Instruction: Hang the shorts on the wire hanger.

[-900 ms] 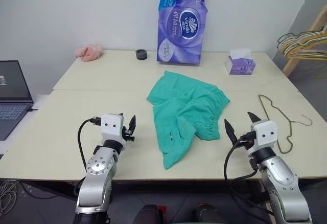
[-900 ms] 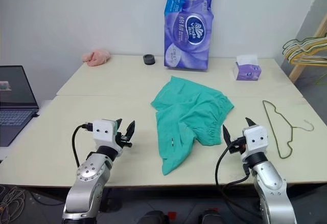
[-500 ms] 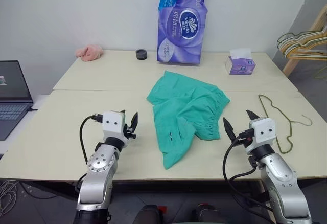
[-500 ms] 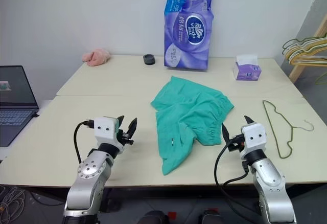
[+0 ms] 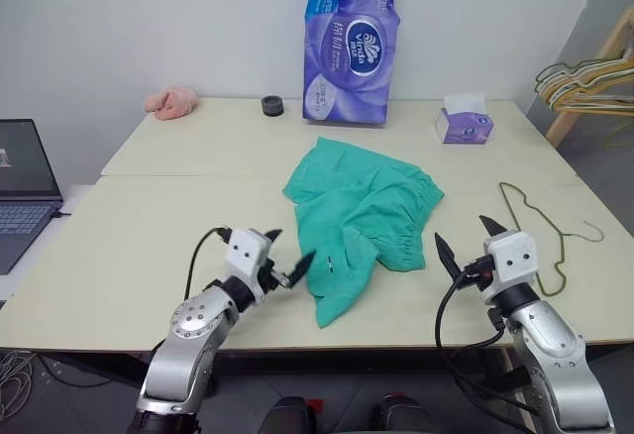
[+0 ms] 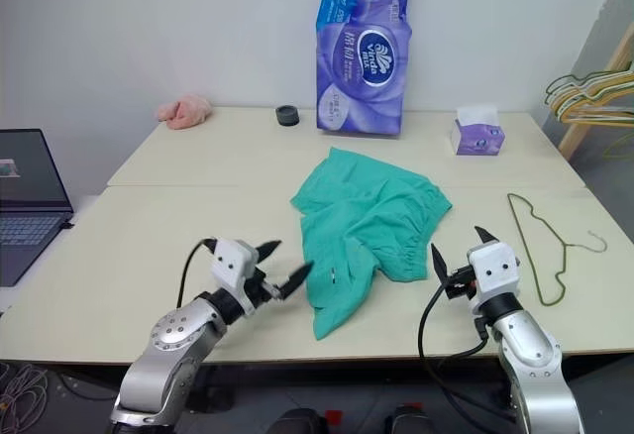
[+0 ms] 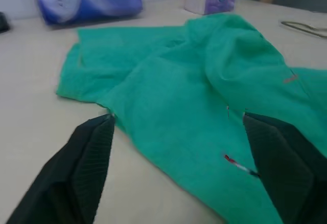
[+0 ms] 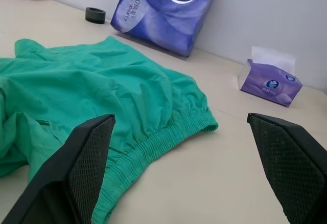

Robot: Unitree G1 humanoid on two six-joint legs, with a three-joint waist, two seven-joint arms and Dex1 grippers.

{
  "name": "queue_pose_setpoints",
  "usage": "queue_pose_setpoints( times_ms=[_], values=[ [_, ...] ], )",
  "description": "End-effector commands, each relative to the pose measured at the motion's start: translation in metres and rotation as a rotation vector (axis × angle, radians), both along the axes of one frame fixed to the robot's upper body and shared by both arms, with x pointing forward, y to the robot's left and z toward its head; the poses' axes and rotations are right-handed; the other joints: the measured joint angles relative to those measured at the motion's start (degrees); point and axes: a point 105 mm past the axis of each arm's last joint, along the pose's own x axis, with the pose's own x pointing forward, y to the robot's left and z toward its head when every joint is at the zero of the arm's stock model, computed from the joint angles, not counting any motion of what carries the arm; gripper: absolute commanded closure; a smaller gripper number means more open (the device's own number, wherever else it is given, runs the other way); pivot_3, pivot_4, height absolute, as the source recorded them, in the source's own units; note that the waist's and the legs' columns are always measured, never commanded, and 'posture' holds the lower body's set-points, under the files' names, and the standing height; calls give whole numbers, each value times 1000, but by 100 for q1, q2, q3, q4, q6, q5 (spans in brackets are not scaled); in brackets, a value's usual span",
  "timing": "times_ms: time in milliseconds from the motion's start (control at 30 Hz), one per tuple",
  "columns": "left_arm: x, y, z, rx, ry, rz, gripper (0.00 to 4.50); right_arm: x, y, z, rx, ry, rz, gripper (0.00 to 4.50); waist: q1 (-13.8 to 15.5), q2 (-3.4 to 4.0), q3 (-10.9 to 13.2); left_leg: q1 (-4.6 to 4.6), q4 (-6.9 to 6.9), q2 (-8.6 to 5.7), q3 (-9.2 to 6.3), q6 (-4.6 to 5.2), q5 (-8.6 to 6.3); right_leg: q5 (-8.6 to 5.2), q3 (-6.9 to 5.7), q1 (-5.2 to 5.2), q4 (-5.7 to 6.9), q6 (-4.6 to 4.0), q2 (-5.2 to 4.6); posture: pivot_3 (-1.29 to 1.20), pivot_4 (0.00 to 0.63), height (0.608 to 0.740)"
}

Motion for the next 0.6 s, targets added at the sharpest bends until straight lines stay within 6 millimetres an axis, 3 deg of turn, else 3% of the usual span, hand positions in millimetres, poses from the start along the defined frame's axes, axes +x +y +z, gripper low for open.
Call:
queue_pose_setpoints(
  times_ms=[33,167,267,467,600],
  values=[
    [-22,-15,-7,65,85,-208,32,-12,15,7,-62,-30,139,46,-31,6,2,0,0,0,2,0,0,-8,-1,0,0,-12,0,8,37,740],
    [-28,-15,-17,148,127,-287,32,-29,32,-3,-146,6,311,46,-73,9,3,0,-1,1,0,0,0,-21,2,-1,2,-31,-1,-9,35,740],
    [-17,-18,-24,210,117,-264,32,-42,41,-11,-221,40,433,46,-73,8,3,5,1,1,1,1,0,-20,3,3,4,-30,-2,-20,34,740],
    [-2,-19,-37,304,84,-197,32,-44,40,-11,-242,32,444,46,-75,7,0,16,2,1,1,1,0,-9,3,12,4,-9,0,-35,36,740],
    [-6,-19,-44,345,81,-222,32,-43,37,-12,-253,26,434,46,-76,12,-5,18,2,1,1,1,0,-1,6,14,3,6,-1,-39,39,740]
  ],
)
